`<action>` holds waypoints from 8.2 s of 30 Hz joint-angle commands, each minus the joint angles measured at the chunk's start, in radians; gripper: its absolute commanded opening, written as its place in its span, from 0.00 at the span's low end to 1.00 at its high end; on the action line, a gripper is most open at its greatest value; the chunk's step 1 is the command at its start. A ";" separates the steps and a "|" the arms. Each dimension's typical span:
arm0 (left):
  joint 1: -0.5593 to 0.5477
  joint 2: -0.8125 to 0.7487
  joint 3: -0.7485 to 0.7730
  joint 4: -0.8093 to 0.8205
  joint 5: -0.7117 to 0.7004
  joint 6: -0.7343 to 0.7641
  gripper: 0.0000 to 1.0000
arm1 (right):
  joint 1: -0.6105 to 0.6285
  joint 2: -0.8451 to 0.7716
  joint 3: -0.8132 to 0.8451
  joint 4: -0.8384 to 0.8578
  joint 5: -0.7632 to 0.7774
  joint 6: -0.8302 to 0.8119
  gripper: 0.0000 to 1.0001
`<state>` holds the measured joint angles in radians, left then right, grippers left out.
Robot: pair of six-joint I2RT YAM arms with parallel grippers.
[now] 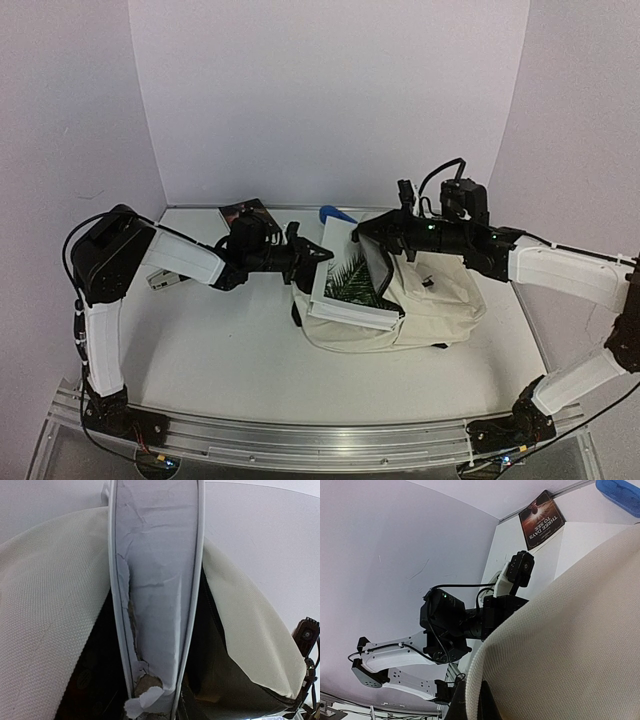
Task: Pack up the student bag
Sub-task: Place the book in the student bag, then move the book to the center of the board.
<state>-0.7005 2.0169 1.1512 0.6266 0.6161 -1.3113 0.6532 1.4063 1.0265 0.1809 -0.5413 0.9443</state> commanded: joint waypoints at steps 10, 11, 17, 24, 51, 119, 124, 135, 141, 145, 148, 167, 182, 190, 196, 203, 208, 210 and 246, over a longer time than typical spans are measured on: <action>-0.008 -0.089 -0.055 0.019 0.058 0.003 0.17 | 0.038 -0.131 0.008 0.104 0.451 -0.107 0.00; -0.008 -0.101 -0.068 0.017 0.063 0.007 0.17 | 0.038 -0.134 0.009 0.095 0.478 -0.110 0.00; -0.001 -0.156 -0.116 0.007 0.100 -0.003 0.18 | 0.037 -0.128 0.025 0.048 0.541 -0.140 0.00; 0.025 -0.165 -0.001 -0.198 0.250 0.135 0.18 | 0.037 -0.095 0.071 0.047 0.336 -0.222 0.00; 0.007 -0.128 0.006 -0.211 0.478 0.137 0.19 | 0.038 -0.134 0.059 0.104 0.510 -0.173 0.00; 0.078 -0.557 -0.093 -1.035 -0.139 0.502 0.74 | 0.042 -0.012 0.083 0.052 0.353 -0.245 0.00; 0.076 -0.627 -0.226 -0.986 -0.119 0.364 0.71 | 0.042 -0.003 0.085 0.052 0.350 -0.243 0.00; 0.025 -0.512 -0.243 -0.794 -0.011 0.285 0.65 | 0.042 -0.001 0.101 0.052 0.302 -0.245 0.00; 0.004 -0.453 -0.221 -0.799 -0.006 0.287 0.61 | 0.043 -0.023 0.091 0.052 0.299 -0.248 0.00; 0.003 -0.447 -0.210 -0.779 -0.025 0.294 0.61 | 0.043 -0.026 0.089 0.052 0.286 -0.254 0.00; 0.002 -0.423 -0.180 -0.743 -0.031 0.303 0.59 | 0.042 -0.021 0.095 0.052 0.250 -0.260 0.00; 0.001 -0.034 0.223 -0.404 -0.010 0.333 0.47 | 0.067 -0.018 0.085 0.080 0.165 -0.264 0.00; -0.001 -0.142 0.191 -0.668 -0.140 0.486 0.64 | 0.068 -0.048 0.063 0.068 0.357 -0.259 0.00; -0.026 -0.127 0.152 -0.665 -0.072 0.434 0.62 | 0.068 -0.032 0.072 0.053 0.362 -0.267 0.00; -0.060 -0.055 0.215 -0.701 -0.045 0.427 0.57 | 0.068 -0.041 0.072 0.049 0.360 -0.268 0.00; -0.096 0.011 0.320 -0.761 -0.045 0.460 0.52 | 0.068 -0.047 0.072 0.048 0.359 -0.270 0.00; -0.105 0.052 0.361 -0.706 -0.026 0.458 0.50 | 0.068 -0.047 0.073 0.048 0.352 -0.268 0.00; -0.108 0.059 0.374 -0.676 -0.020 0.461 0.49 | 0.068 -0.049 0.072 0.048 0.353 -0.268 0.00; 0.388 -0.129 0.136 -0.661 -0.304 0.420 0.65 | -0.199 -0.007 -0.209 0.016 0.371 -0.064 0.00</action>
<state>-0.3394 1.8219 1.2949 -0.1668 0.3918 -0.7971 0.4656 1.4063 0.8188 0.1677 -0.1933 0.8681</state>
